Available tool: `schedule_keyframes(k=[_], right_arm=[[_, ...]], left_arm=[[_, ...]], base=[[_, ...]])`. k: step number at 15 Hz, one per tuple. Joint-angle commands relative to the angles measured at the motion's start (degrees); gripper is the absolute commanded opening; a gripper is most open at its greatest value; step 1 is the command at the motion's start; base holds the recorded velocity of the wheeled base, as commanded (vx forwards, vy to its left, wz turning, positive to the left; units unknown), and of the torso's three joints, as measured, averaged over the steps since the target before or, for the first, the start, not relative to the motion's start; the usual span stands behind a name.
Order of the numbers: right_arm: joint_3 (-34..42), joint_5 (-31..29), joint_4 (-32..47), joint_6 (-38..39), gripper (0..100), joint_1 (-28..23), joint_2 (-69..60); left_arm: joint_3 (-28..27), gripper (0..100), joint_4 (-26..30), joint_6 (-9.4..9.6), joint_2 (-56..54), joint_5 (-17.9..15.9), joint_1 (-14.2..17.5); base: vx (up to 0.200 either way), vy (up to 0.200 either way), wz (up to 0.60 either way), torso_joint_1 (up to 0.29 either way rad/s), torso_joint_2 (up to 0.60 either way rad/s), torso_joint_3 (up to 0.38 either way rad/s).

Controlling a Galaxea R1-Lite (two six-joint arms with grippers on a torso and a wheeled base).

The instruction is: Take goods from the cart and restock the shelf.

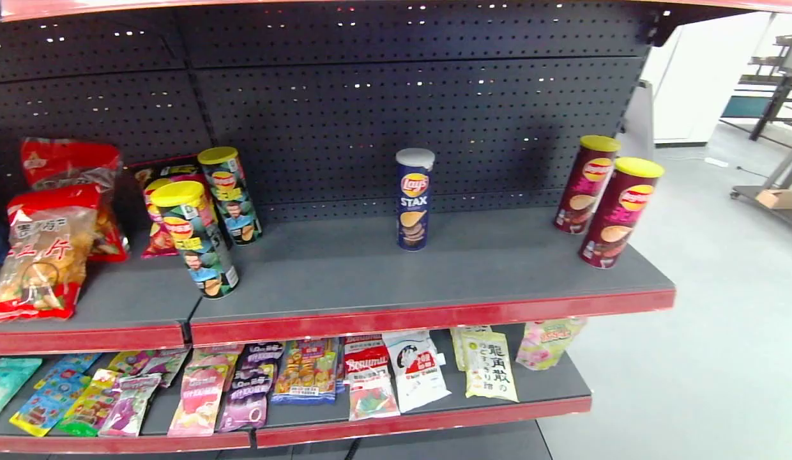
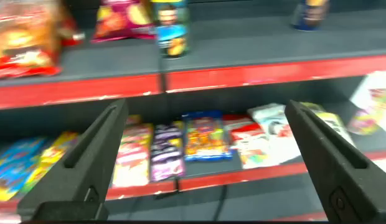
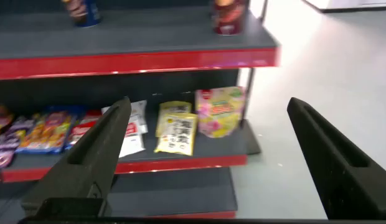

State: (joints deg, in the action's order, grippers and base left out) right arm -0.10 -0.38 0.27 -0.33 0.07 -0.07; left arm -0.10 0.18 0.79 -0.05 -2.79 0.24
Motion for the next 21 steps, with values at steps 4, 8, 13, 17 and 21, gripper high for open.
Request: schedule_keyframes(k=[4, 8, 13, 17, 21], right_arm=[[0.0, 0.0, 0.0, 0.0, 100, 0.0, 0.1], [0.0, 0.0, 0.0, 0.0, 100, 0.0, 0.1], [0.0, -0.1, 0.0, 0.2, 100, 0.0, 0.1], [0.0, -0.1, 0.0, 0.2, 100, 0.0, 0.1], [0.0, -0.1, 0.0, 0.2, 100, 0.0, 0.1]], left_arm=[[0.0, 100, 0.0, 0.00, 0.0, 0.1, 0.0], [0.0, 100, 0.0, -0.09, 0.0, 0.1, 0.0], [0.0, 100, 0.0, 0.00, 0.0, 0.1, 0.0], [0.0, 100, 0.0, 0.00, 0.0, 0.1, 0.0], [0.0, 100, 0.0, -0.09, 0.0, 0.1, 0.0]], base=[[0.000, 0.000, 0.60, 0.012, 0.01, 0.002], [0.000, 0.000, 0.60, 0.004, 0.00, 0.004], [0.000, 0.000, 0.36, 0.000, 0.00, 0.001], [0.000, 0.000, 0.00, -0.018, 0.03, 0.023], [0.000, 0.000, 0.00, -0.137, 0.32, 0.172]])
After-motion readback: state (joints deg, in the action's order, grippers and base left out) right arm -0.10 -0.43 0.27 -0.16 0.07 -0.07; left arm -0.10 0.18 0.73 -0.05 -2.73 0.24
